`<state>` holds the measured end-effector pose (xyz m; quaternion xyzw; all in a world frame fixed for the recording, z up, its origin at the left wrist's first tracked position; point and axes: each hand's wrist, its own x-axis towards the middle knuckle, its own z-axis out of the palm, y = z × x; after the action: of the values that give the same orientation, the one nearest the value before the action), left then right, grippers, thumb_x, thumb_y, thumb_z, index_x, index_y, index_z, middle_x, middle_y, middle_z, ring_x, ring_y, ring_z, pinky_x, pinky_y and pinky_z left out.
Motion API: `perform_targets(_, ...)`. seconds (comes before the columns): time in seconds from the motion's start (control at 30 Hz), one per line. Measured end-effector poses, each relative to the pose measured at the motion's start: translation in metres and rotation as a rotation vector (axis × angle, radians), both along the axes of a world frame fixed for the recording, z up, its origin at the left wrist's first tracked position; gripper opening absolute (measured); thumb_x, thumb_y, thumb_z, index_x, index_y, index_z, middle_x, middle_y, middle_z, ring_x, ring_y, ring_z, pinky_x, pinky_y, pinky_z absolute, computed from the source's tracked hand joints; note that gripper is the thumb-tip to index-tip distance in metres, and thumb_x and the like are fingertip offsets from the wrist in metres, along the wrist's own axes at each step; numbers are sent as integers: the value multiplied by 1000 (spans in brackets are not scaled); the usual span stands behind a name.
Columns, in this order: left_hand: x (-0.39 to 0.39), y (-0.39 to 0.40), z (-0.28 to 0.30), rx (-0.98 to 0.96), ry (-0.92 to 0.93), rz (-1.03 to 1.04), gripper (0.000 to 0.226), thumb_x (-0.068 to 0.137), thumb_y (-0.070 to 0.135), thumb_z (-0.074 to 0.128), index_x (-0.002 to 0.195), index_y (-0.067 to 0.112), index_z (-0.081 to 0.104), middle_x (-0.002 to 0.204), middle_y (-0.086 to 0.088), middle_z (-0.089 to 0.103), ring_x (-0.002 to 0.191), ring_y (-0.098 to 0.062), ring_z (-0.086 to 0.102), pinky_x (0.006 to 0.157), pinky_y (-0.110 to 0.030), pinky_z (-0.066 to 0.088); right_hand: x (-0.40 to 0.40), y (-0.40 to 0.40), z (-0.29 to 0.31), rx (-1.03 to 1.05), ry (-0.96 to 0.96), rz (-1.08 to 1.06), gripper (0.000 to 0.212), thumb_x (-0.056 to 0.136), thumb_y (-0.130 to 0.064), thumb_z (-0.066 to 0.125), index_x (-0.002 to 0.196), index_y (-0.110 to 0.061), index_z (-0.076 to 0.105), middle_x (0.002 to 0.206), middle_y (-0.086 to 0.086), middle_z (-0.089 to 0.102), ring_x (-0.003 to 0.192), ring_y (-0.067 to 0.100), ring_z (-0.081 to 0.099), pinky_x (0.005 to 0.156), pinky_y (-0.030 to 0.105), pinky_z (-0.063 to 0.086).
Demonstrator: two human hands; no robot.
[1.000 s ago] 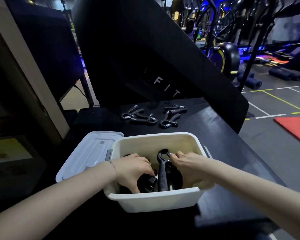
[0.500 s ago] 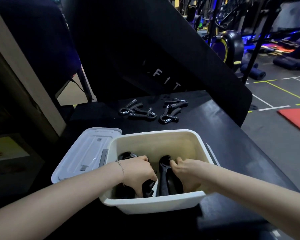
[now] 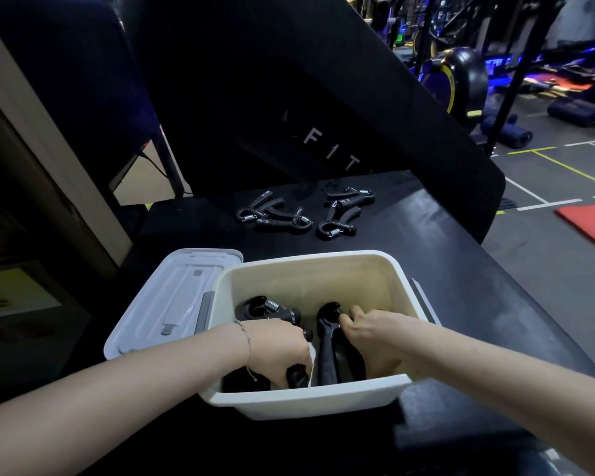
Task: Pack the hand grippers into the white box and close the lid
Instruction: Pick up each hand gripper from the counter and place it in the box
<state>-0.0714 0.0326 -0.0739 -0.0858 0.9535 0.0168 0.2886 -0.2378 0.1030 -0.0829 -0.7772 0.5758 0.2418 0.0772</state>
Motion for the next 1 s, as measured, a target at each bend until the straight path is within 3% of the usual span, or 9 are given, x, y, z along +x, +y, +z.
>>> perform_targets(0.1,0,4,1,-22,3,-33,38,82,22,64,120,23,64,98,-11,69,90,-31,59,63,-32,38,2,1,4,8,-4,8,69,77,-27,66,127,7,32,117,24,45,94,33,58,70,35,43)
perform_targets(0.2,0,5,3,-50,7,-54,40,84,21,62,124,25,61,102,-10,68,94,-32,59,64,-31,35,2,1,5,14,-3,-4,71,76,-30,68,127,4,33,118,24,45,94,34,59,73,37,46)
perform_targets(0.3,0,7,4,-55,6,-47,40,84,21,62,123,26,61,102,-10,68,94,-32,59,66,-34,40,3,0,4,21,-19,-41,69,74,-29,70,124,3,35,116,23,45,77,34,57,70,37,47)
perform_targets(0.4,0,5,4,-31,19,18,39,82,22,64,121,25,62,104,-9,68,97,-30,59,67,-33,40,4,1,4,15,-17,-40,64,74,-26,69,120,4,37,113,22,47,56,26,39,65,36,46)
perform_targets(0.5,1,2,2,-19,26,57,41,80,25,67,121,25,62,108,-7,67,102,-28,58,68,-31,38,3,1,3,20,-16,-47,60,75,-23,67,119,5,38,112,22,47,65,29,43,65,37,48)
perform_targets(0.7,3,-8,0,4,78,22,49,74,38,73,120,28,60,111,-3,67,105,-27,60,81,-38,50,2,0,3,34,-16,-46,71,75,-28,70,126,5,33,117,23,45,89,37,59,65,34,40)
perform_targets(0.83,2,-18,23,116,294,110,63,68,65,67,118,29,60,120,8,62,115,-13,54,93,-37,48,3,-1,2,39,-34,-52,78,74,-30,71,131,5,30,120,23,43,88,37,57,78,40,49)
perform_targets(1.0,-5,-48,52,105,592,161,61,77,66,56,118,22,63,127,8,59,120,-8,50,103,-29,40,3,-5,4,97,-49,-122,83,73,-34,75,133,-1,28,127,22,38,103,39,58,85,44,48)
